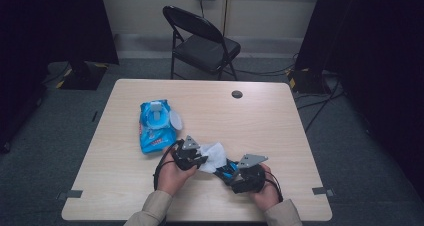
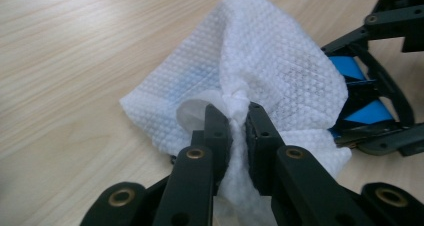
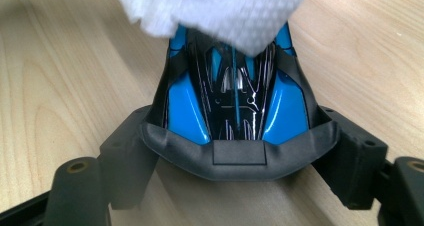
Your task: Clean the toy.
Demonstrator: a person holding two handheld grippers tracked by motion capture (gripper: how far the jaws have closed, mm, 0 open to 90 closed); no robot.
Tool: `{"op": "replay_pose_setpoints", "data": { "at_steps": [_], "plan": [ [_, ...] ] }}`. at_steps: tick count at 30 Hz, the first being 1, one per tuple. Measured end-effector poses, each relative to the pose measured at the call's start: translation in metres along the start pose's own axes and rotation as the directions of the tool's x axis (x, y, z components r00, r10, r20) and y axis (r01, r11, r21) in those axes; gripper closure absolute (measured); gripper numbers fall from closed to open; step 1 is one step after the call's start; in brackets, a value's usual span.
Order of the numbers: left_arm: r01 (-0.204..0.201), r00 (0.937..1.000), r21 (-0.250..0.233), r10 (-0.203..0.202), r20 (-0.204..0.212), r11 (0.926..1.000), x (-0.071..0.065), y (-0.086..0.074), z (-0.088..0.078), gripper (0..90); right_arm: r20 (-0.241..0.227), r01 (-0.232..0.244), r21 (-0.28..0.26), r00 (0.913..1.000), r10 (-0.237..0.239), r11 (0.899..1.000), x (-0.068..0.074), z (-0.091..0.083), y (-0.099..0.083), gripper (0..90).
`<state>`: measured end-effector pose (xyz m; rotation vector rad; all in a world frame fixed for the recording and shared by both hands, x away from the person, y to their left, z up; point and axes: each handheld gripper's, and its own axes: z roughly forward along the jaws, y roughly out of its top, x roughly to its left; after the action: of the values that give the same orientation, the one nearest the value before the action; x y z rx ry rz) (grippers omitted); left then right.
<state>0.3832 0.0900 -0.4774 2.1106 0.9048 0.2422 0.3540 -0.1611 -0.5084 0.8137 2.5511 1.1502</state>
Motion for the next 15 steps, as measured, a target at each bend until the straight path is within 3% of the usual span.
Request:
{"op": "replay_pose_setpoints", "data": {
  "at_steps": [13, 15],
  "plan": [
    [0.059, 0.9982, -0.014, -0.059, -0.006, 0.9982, 0.016, -0.005, -0.002, 82.8, 0.001, 0.001, 0.0, 1.0, -0.001, 1.0, 0.0, 0.0, 0.0, 24.6],
    [0.056, 0.9979, -0.006, -0.057, -0.031, 0.9984, 0.018, -0.006, -0.002, 82.8, 0.002, 0.0, 0.0, 1.0, 0.0, 1.0, 0.0, 0.0, 0.0, 24.6]
  ]
}}
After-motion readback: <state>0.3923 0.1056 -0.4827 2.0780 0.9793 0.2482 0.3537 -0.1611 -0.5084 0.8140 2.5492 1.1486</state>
